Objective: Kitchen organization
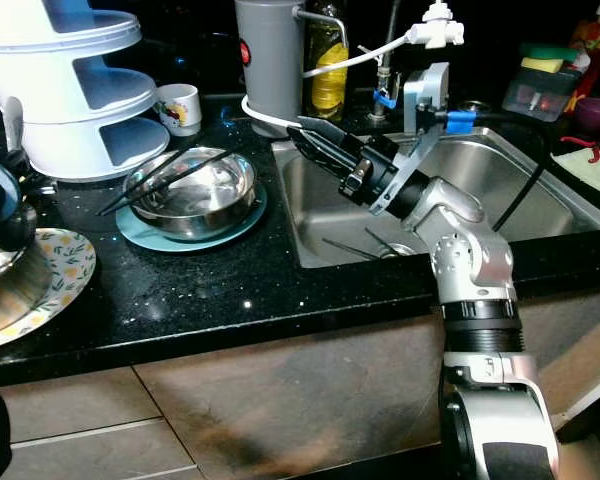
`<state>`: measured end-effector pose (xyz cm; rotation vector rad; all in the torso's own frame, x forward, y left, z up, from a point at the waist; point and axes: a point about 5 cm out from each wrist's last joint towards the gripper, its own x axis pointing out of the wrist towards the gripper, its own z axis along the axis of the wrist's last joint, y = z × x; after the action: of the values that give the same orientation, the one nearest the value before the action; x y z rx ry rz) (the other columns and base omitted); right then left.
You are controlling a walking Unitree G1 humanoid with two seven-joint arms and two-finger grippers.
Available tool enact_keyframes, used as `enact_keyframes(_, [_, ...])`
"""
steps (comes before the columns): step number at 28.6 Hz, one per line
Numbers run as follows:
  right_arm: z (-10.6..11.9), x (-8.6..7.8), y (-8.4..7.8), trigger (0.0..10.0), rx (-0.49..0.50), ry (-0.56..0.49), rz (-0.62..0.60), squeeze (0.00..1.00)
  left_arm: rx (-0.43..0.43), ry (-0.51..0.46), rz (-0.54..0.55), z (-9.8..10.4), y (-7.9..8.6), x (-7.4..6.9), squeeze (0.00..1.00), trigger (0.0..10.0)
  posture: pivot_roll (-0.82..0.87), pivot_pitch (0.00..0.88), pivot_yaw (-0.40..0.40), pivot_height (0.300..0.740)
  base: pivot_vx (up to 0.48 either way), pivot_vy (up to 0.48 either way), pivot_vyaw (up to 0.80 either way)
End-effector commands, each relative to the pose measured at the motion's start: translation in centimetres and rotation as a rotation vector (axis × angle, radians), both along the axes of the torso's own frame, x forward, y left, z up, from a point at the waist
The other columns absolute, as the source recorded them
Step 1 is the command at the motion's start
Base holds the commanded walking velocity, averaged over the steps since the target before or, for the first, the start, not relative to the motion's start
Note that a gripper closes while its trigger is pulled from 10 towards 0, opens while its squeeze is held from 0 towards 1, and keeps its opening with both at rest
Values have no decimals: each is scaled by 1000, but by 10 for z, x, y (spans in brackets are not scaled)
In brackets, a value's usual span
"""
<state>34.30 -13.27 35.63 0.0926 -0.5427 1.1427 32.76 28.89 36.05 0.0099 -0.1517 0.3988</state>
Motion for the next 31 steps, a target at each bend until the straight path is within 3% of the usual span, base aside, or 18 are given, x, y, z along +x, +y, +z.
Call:
enact_keyframes(1, [2, -3, 3, 10000, 3, -15, 25, 0, 9, -85, -19, 14, -2, -2, 0, 0, 37, 159, -4, 740, 0, 0, 0])
enact_keyframes(5, [2, -3, 3, 10000, 5, -16, 20, 0, 13, -112, -70, 20, -11, -1, 0, 0, 37, 161, -1, 740, 0, 0, 0])
enact_keyframes(9, [3, -3, 2, 10000, 8, -17, 17, 0, -12, -99, 85, 26, 9, -10, 0, 0, 34, 166, 3, 740, 0, 0, 0])
enact_keyframes(12, [3, -3, 1, 10000, 7, -17, 16, 0, -9, -88, 132, 30, 18, -16, 0, 0, 34, 166, 3, 740, 0, 0, 0])
enact_keyframes(15, [4, -4, 1, 10000, 6, -17, 17, 0, 2, -77, 129, 32, 20, -18, 0, 0, 33, 171, 2, 740, 0, 0, 0])
enact_keyframes(18, [4, -4, 1, 10000, 5, -14, 23, 0, 45, -4, 81, 34, 26, -24, 0, 0, 37, 173, -4, 740, 0, 0, 0])
enact_keyframes(22, [2, -2, 3, 10000, 6, -7, 36, 0, 81, 80, 96, 23, 42, -29, 0, 0, 49, 176, -18, 740, 0, 0, 0])
enact_keyframes(31, [0, -1, 8, 10000, 2, -3, 46, 0, 105, 152, 75, -14, 34, -10, 0, 0, 47, 179, -18, 740, 0, 0, 0])
